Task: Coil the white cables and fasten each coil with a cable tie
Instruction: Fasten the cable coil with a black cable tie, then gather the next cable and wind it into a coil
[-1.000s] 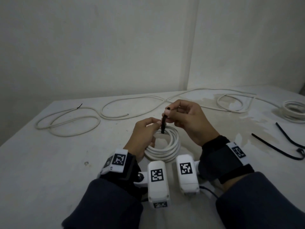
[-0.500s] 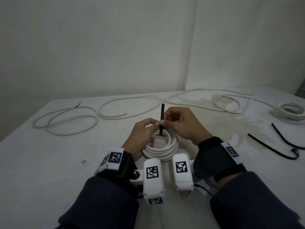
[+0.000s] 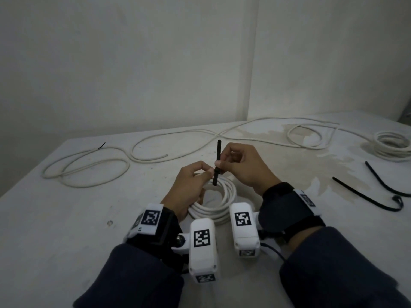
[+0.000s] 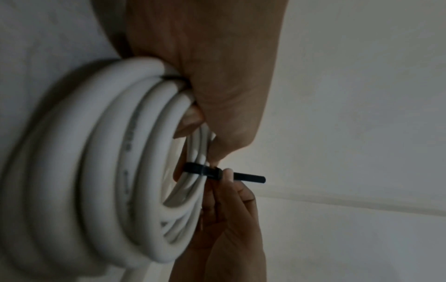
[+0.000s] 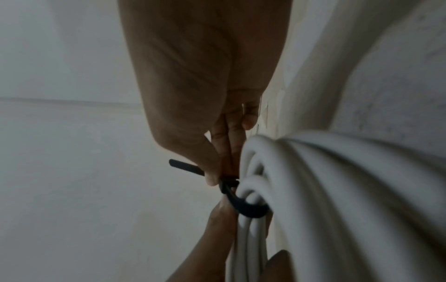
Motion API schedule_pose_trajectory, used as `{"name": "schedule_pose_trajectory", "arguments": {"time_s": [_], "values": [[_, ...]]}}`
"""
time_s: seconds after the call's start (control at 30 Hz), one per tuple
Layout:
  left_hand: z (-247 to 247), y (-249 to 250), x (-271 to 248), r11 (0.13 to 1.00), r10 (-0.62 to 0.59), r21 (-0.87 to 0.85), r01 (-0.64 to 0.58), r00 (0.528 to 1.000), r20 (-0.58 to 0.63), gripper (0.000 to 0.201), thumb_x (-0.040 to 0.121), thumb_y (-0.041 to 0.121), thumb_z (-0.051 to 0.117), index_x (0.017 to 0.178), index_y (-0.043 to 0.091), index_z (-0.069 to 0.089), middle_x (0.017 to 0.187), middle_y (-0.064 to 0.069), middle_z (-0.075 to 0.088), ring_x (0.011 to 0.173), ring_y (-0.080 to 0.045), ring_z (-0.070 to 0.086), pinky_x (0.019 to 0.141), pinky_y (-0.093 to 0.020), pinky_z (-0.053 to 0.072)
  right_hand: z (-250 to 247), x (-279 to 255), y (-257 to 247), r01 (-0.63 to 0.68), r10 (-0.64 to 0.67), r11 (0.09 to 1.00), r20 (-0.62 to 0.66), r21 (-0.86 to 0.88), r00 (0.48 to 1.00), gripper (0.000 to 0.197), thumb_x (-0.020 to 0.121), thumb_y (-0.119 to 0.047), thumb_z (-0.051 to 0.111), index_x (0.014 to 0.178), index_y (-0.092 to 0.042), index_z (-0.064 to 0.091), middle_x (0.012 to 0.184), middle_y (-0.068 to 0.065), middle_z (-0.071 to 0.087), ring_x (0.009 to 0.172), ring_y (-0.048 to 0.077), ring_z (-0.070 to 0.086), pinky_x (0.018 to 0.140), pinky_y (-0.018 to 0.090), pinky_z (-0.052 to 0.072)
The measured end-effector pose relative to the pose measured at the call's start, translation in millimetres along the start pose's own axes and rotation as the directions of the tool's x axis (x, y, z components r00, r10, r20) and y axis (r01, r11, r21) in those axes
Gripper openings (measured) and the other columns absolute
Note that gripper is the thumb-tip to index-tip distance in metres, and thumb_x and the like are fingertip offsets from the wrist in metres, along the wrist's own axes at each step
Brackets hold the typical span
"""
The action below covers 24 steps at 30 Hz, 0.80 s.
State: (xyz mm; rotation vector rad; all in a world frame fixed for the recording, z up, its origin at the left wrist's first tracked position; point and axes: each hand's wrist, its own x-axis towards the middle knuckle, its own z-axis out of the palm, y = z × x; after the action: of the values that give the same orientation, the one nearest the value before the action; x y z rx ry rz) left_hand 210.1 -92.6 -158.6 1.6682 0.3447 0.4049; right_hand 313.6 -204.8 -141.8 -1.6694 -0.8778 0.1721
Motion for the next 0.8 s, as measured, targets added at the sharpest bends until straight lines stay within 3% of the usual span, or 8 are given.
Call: {"name": "schedule_pose_trajectory", "arguments": {"time_s": [0.1,0.23,0.43,0.53,0.63,0.73,0.8], "values": [[0.1,-2.0,2.2,1.0,0.006,-0.03,-0.006,1.0,-0.014,0.022,0.098,0.017,0.05,0.086,0.012,0.067,0.065,-0.011,0.048,0.035,-0.01,0.029,0.036,-0.015,0.025,3.2,1.2,-0.5,0.059,-0.057,0.998,-0.04,0.034,0.998,0.023,0.079,0.004,0.072,0.066,-0.009,0.058,0.062,0.007,0.063,0.058,0.014,0.061,0.062,0.022,0.049],[1.9,-2.5,4.3,0.999,-0.008,-0.042,0.006,0.999,-0.039,0.024,0.098,0.018,0.051,0.089,0.009,0.071,0.064,-0.011,0.052,0.036,-0.011,0.031,0.037,-0.015,0.026,7.0,-0.2,0.0,0.106,-0.098,0.991,-0.093,0.08,0.991,0.021,0.077,0.006,0.072,0.065,-0.006,0.06,0.063,0.01,0.063,0.062,0.021,0.06,0.061,0.024,0.049],[1.5,-4.3,4.3,0.999,0.035,-0.007,-0.036,0.996,-0.085,0.024,0.098,0.017,0.051,0.086,0.008,0.069,0.058,-0.011,0.049,0.034,-0.01,0.032,0.037,-0.017,0.027,8.6,-0.7,-4.7,0.088,-0.085,0.993,-0.044,0.076,0.995,0.025,0.078,0.003,0.073,0.064,-0.012,0.059,0.06,0.001,0.061,0.055,0.003,0.057,0.058,0.017,0.045],[0.2,-2.6,4.3,0.999,0.029,-0.024,-0.032,0.994,-0.103,0.025,0.098,0.016,0.051,0.088,0.002,0.069,0.06,-0.013,0.044,0.035,-0.012,0.031,0.038,-0.017,0.027,5.3,0.4,-7.2,-0.041,0.041,0.999,-0.001,0.016,0.999,0.021,0.075,-0.008,0.078,0.072,-0.018,0.06,0.066,0.001,0.064,0.063,0.011,0.061,0.066,0.027,0.05],[5.4,1.2,4.8,0.997,0.007,-0.08,-0.022,0.983,-0.185,0.023,0.097,0.015,0.052,0.091,0.002,0.07,0.063,-0.014,0.049,0.036,-0.011,0.033,0.037,-0.016,0.028,-7.4,-5.5,-7.8,-0.245,0.254,0.965,0.099,-0.087,0.962,0.023,0.073,-0.026,0.082,0.087,-0.022,0.065,0.083,0.005,0.065,0.071,0.015,0.061,0.067,0.026,0.049],[25.5,7.1,12.1,0.998,0.019,-0.055,-0.031,0.976,-0.216,0.022,0.097,0.017,0.053,0.091,0.006,0.072,0.063,-0.013,0.052,0.037,-0.01,0.034,0.037,-0.015,0.029,-34.8,-12.4,-11.0,-0.369,0.375,0.927,0.197,-0.069,0.906,0.021,0.075,-0.022,0.081,0.09,-0.016,0.069,0.079,0.01,0.067,0.067,0.018,0.065,0.059,0.029,0.055],[50.6,13.6,26.4,0.999,0.052,0.001,-0.053,0.982,-0.18,0.022,0.096,0.017,0.054,0.087,0.011,0.073,0.055,-0.004,0.054,0.037,-0.009,0.035,0.037,-0.015,0.029,-62.9,-11.9,-11.1,-0.363,0.38,0.923,0.155,-0.131,0.912,0.024,0.075,-0.017,0.081,0.095,-0.007,0.072,0.079,0.015,0.069,0.066,0.02,0.067,0.06,0.032,0.059]]}}
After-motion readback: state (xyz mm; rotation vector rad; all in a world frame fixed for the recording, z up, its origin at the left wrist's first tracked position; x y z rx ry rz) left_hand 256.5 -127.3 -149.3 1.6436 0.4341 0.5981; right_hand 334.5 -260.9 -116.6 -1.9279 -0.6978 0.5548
